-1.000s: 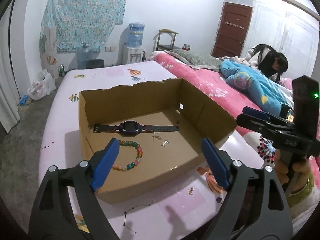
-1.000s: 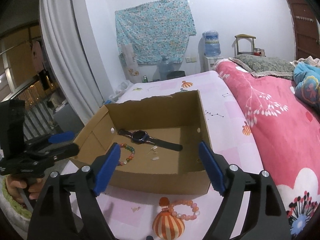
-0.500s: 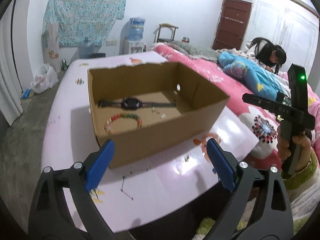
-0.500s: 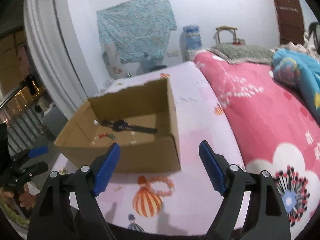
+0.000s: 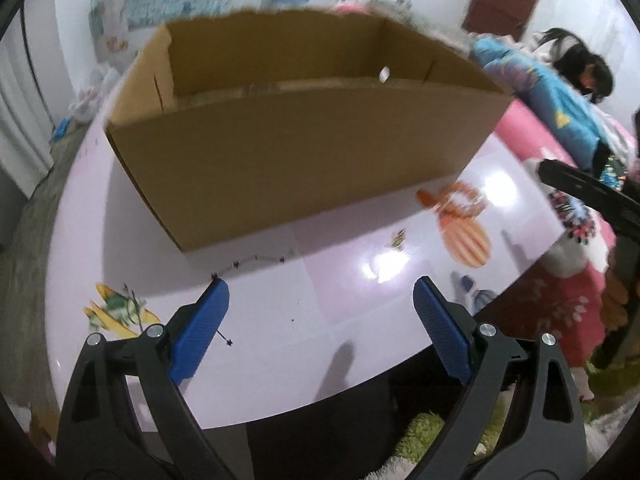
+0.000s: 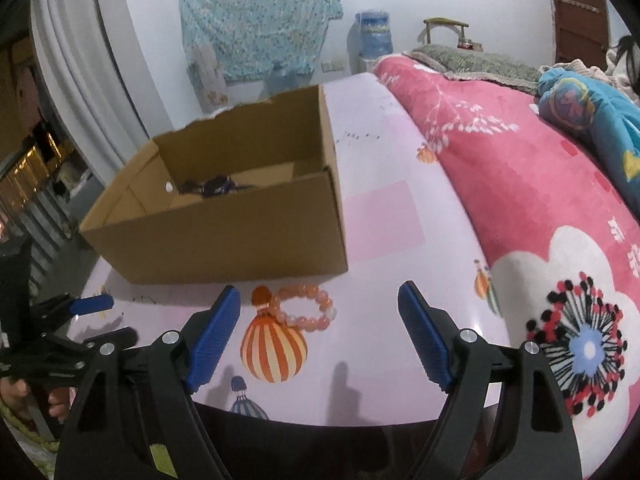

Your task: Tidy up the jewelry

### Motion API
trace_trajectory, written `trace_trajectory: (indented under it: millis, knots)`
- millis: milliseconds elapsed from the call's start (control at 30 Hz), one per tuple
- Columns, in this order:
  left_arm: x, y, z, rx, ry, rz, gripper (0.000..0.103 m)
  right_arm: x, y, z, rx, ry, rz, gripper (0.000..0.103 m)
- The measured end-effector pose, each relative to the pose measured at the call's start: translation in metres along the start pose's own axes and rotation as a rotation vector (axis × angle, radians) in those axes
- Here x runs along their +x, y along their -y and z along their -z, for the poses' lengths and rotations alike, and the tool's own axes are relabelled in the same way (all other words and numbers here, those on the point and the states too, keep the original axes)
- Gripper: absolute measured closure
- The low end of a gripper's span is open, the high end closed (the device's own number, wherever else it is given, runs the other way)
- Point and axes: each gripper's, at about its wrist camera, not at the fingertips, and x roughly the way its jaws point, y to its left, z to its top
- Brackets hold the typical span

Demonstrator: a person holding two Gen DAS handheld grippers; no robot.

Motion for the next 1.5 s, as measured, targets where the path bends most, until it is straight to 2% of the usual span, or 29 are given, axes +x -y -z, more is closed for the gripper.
trace_trajectory:
  millis: [133, 233, 467, 833, 1267, 1433, 1500]
  knots:
    - [0.015, -0.003, 0.0, -0.026, -0.04, -0.037, 0.013, 0.014, -0.012, 0.006, -0.06, -0.046, 0.068, 0.024]
    - [0.022, -0.008, -0.001, -0.039, -0.056, -0.055, 0.013, 0.024, -0.02, 0.012, -0.096, -0.075, 0.082, 0.024]
    - [0.032, -0.011, -0.002, -0.043, -0.085, -0.081, 0.013, 0.036, -0.033, 0.015, -0.128, -0.115, 0.068, 0.024]
    - [0.039, 0.0, -0.003, 0.022, -0.085, -0.141, 0.013, 0.044, -0.045, 0.016, -0.152, -0.136, 0.023, 0.024]
    - [0.04, 0.008, -0.003, 0.029, -0.082, -0.144, 0.009, 0.049, -0.056, 0.012, -0.179, -0.115, -0.044, 0.025]
    - [0.039, 0.003, -0.006, 0.036, -0.065, -0.133, 0.009, 0.055, -0.059, 0.011, -0.187, -0.12, -0.053, 0.041]
    - [0.033, 0.0, -0.006, 0.034, -0.019, -0.118, 0.009, 0.054, -0.058, 0.011, -0.184, -0.117, -0.054, 0.041]
